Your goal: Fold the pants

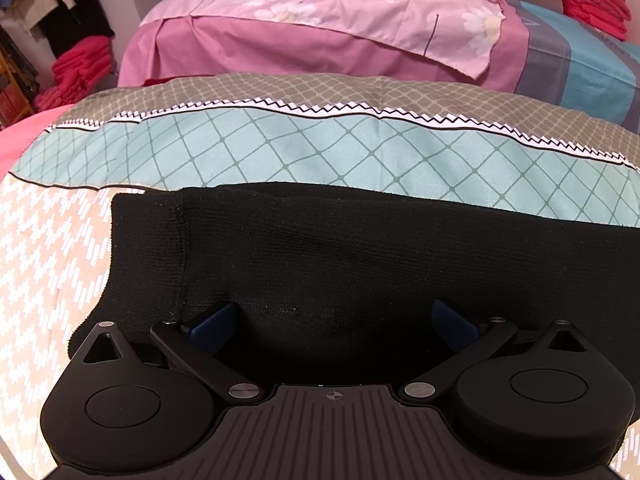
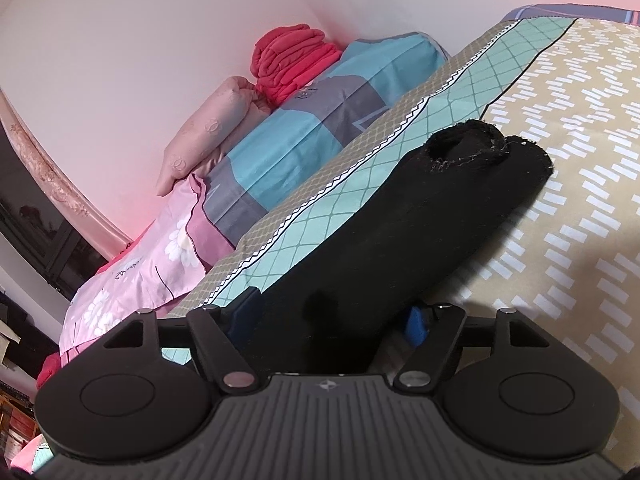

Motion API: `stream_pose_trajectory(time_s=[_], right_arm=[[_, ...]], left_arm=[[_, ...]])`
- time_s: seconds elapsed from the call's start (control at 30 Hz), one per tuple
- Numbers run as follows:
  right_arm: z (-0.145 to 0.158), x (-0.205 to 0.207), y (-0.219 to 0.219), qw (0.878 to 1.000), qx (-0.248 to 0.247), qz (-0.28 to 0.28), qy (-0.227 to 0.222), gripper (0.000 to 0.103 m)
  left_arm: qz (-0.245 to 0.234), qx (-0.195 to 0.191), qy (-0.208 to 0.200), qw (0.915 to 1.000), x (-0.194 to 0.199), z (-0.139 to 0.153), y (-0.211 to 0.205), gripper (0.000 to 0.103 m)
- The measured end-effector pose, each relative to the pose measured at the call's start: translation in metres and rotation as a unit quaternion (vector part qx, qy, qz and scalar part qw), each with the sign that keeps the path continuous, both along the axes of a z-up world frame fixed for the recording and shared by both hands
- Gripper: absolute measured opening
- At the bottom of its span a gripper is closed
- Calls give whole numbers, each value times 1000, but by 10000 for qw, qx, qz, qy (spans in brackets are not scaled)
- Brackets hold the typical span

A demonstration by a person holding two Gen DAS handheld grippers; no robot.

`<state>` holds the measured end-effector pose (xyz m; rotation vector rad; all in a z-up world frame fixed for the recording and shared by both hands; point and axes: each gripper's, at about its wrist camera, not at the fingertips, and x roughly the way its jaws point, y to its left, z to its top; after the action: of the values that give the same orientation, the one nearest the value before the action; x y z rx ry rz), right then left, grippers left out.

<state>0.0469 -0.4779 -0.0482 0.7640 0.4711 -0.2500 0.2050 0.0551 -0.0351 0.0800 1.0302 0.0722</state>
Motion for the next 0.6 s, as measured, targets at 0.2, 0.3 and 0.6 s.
stream_pose_trajectory(time_s=[0.2, 0.3, 0.6], right_arm=[[2, 0, 9, 9996, -260, 48, 25, 84], [7, 5, 20, 9973, -676, 149, 231, 83], [49, 1, 104, 9299, -3643, 182, 467, 26]], left_arm=[[-5, 1, -5, 10000, 0, 0, 0, 103], [25, 0, 31, 10000, 0, 1, 1, 103], [513, -525, -129, 9972, -19, 41, 21, 103]])
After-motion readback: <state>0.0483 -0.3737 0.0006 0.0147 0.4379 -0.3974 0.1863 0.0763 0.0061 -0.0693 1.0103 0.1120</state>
